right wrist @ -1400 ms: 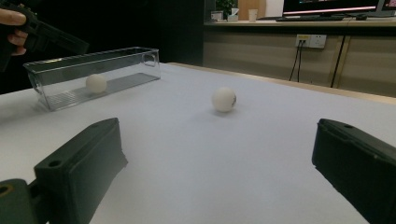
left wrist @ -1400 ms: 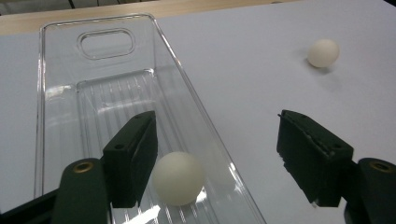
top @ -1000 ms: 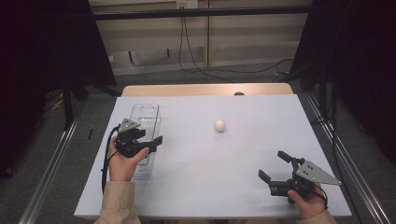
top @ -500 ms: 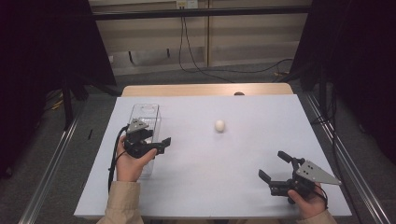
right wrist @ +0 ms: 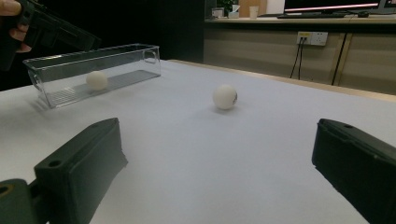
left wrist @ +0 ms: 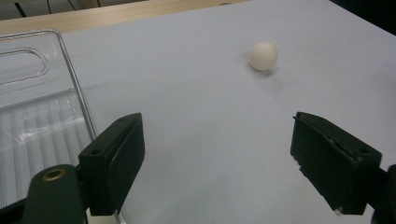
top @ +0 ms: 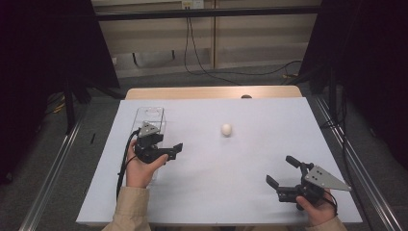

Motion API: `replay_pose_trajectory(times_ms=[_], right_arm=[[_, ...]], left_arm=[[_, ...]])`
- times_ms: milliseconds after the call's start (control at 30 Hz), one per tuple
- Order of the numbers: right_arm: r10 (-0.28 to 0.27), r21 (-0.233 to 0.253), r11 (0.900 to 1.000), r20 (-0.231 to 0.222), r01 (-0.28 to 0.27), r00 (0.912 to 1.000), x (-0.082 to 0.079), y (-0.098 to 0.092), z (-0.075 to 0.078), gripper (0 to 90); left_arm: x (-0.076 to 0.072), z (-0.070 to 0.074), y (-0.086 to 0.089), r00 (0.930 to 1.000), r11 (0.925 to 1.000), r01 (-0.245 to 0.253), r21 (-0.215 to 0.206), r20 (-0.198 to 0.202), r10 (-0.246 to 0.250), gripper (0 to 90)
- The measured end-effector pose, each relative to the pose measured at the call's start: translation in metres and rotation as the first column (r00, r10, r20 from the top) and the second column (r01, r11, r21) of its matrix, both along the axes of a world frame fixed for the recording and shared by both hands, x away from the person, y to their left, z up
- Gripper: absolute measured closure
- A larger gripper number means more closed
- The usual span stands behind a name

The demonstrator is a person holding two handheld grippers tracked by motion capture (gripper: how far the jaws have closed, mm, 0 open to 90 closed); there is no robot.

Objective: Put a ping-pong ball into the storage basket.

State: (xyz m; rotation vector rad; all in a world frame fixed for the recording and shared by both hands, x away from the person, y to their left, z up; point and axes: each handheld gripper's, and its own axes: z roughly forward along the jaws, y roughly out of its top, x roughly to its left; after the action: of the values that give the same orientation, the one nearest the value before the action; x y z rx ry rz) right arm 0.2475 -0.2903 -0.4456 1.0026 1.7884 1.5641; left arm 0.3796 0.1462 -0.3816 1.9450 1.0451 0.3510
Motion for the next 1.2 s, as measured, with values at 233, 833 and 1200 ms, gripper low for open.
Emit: replay_pose_trajectory(times_ms=[233, 833, 1200], right_arm=[[0.0, 0.001, 1.0, 0.0, 0.0, 1.0, 0.0, 0.0, 0.0, 1.4], [0.001, 0.002, 1.0, 0.001, -0.001, 1.0, 0.0, 0.0, 0.0, 1.4], [0.001, 0.002, 1.0, 0.002, -0.001, 1.0, 0.0, 0.0, 0.0, 1.4]], left_arm=[[0.0, -0.002, -0.007, 0.9999, 0.9999, 0.015, 0.002, -0.005, -0.015, 16.4], [0.002, -0.006, -0.023, 0.9991, 0.9991, 0.042, 0.009, 0.003, -0.042, 15.2], [0.003, -0.01, -0.033, 0.9981, 0.9978, 0.062, 0.022, -0.003, -0.062, 13.6]])
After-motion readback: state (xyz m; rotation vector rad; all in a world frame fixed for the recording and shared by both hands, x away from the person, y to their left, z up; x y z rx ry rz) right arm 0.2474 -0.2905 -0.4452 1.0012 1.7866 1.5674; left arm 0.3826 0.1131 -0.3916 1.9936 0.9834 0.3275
